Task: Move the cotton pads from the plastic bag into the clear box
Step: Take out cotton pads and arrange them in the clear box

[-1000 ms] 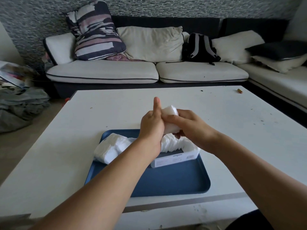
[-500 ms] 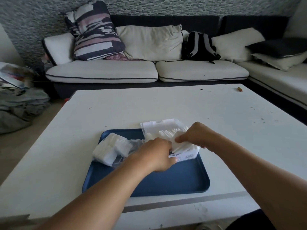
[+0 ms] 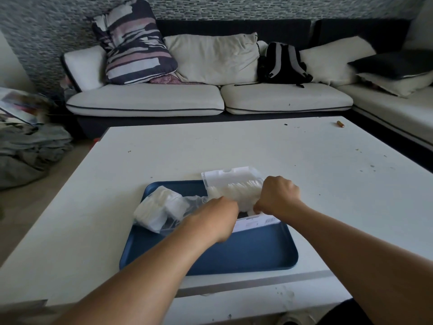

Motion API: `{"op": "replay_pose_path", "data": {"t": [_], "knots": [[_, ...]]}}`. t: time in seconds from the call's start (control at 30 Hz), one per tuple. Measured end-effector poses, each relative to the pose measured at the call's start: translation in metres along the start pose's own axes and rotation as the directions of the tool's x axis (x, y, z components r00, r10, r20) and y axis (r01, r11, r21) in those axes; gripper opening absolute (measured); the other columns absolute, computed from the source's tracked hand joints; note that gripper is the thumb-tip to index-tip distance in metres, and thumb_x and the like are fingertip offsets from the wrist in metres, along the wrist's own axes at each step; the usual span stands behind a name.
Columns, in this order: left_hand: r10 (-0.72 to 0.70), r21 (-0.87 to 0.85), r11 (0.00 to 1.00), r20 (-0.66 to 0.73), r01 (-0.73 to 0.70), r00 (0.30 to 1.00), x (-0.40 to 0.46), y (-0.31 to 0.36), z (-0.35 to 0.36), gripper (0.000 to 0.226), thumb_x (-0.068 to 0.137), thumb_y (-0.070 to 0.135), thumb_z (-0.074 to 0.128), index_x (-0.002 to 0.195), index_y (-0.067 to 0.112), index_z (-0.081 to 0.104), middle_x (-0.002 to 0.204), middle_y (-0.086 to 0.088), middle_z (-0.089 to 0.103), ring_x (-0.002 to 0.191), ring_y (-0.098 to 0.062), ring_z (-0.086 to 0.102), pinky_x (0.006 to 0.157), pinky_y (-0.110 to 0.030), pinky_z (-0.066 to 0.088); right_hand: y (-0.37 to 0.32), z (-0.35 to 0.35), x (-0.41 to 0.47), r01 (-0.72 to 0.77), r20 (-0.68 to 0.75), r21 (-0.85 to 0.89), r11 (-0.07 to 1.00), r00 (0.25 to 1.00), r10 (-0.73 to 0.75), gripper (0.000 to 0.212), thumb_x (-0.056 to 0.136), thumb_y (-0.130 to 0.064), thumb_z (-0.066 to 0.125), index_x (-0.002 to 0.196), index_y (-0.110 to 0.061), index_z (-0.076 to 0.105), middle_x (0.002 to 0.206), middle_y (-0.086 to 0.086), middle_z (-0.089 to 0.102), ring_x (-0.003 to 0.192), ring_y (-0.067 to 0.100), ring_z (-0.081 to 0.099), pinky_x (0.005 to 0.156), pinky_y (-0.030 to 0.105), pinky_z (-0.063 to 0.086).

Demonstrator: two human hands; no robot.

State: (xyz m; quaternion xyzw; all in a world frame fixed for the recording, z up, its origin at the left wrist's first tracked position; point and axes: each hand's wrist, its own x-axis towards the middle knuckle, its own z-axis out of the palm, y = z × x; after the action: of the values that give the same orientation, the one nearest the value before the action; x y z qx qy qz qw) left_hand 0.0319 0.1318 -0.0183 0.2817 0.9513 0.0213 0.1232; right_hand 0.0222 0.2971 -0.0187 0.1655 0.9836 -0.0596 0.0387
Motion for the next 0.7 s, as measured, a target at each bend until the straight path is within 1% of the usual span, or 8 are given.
{"op": "replay_pose_path", "data": {"t": [0.07,0.27,0.37,0.43,0.5,0.53,0.6,0.7], "knots": [[0.019,-0.010,1.000,-0.012,-0.019,1.000,0.001,-0.005,0.001,0.031,0.086,-0.009,0.056,0.066,0.013,0.050,0.070,-0.008,0.054,0.070,-0.025,0.060,0.071,-0.039,0.057,0.003,0.000,0.000,-0.018,-0.007,-0.011,1.000,1.000,0.018,0.031,0.067,-0.027,0.081,0.081,-0.017,0.055,0.069,-0.003,0.050,0.073,0.022,0.056,0.059,0.024,0.041],[0.019,0.019,1.000,-0.008,-0.019,1.000,0.003,-0.004,0.005,0.024,0.089,-0.007,0.055,0.071,0.009,0.052,0.076,-0.017,0.056,0.078,-0.025,0.063,0.062,-0.034,0.045,0.005,-0.018,0.006,0.062,-0.006,0.168,0.984,0.998,-0.062,0.051,0.064,-0.052,0.087,0.068,-0.012,0.055,0.067,-0.001,0.060,0.061,0.016,0.057,0.049,0.025,0.040],[0.023,0.040,0.999,0.011,-0.023,1.000,0.004,-0.003,0.006,0.029,0.091,-0.003,0.054,0.067,0.010,0.044,0.071,-0.012,0.051,0.064,-0.020,0.057,0.059,-0.032,0.040,0.003,-0.032,-0.001,0.245,-0.056,0.351,0.904,0.969,-0.241,0.012,0.079,-0.024,0.071,0.074,-0.013,0.074,0.076,0.003,0.073,0.071,0.021,0.069,0.058,0.030,0.056],[0.016,0.053,0.998,0.018,-0.017,1.000,0.003,-0.001,0.006,0.031,0.089,-0.005,0.054,0.066,0.013,0.042,0.069,-0.005,0.044,0.061,-0.020,0.053,0.059,-0.033,0.041,-0.005,-0.031,-0.012,0.263,0.154,0.354,0.898,0.930,-0.333,0.022,0.085,-0.016,0.057,0.085,-0.013,0.078,0.086,0.007,0.076,0.053,0.016,0.067,0.052,0.025,0.053],[-0.008,0.038,0.999,0.022,0.007,1.000,0.001,0.000,0.004,0.024,0.086,-0.009,0.052,0.074,0.012,0.051,0.072,-0.003,0.047,0.062,-0.019,0.050,0.059,-0.032,0.042,-0.011,-0.025,-0.017,0.156,0.451,0.237,0.959,0.857,-0.251,0.029,0.094,-0.022,0.048,0.109,-0.013,0.070,0.095,0.009,0.069,0.037,0.015,0.060,0.045,0.024,0.042],[-0.019,0.021,1.000,0.023,0.018,1.000,-0.001,0.001,0.002,0.023,0.085,-0.011,0.051,0.079,0.011,0.055,0.073,-0.003,0.048,0.062,-0.018,0.048,0.059,-0.032,0.043,-0.012,-0.023,-0.017,0.098,0.523,0.164,0.982,0.835,-0.171,0.031,0.098,-0.028,0.043,0.118,-0.012,0.061,0.093,0.010,0.060,0.036,0.017,0.061,0.043,0.023,0.038],[-0.024,0.012,1.000,0.033,0.023,0.999,-0.004,0.002,-0.002,0.026,0.084,-0.013,0.050,0.093,0.007,0.064,0.078,-0.004,0.051,0.064,-0.018,0.048,0.067,-0.033,0.050,-0.013,-0.022,-0.015,0.005,0.558,0.117,0.993,0.827,-0.070,0.035,0.101,-0.034,0.035,0.126,-0.012,0.047,0.089,0.010,0.047,0.038,0.021,0.063,0.041,0.021,0.034],[-0.017,0.011,1.000,0.023,0.017,1.000,-0.007,0.002,-0.003,0.033,0.084,-0.014,0.049,0.103,0.007,0.067,0.084,-0.005,0.055,0.066,-0.018,0.050,0.068,-0.034,0.049,-0.013,-0.026,-0.017,0.096,0.562,0.097,0.991,0.816,-0.134,0.026,0.103,-0.025,0.037,0.119,-0.010,0.050,0.087,0.010,0.042,0.043,0.024,0.066,0.038,0.022,0.035]]}}
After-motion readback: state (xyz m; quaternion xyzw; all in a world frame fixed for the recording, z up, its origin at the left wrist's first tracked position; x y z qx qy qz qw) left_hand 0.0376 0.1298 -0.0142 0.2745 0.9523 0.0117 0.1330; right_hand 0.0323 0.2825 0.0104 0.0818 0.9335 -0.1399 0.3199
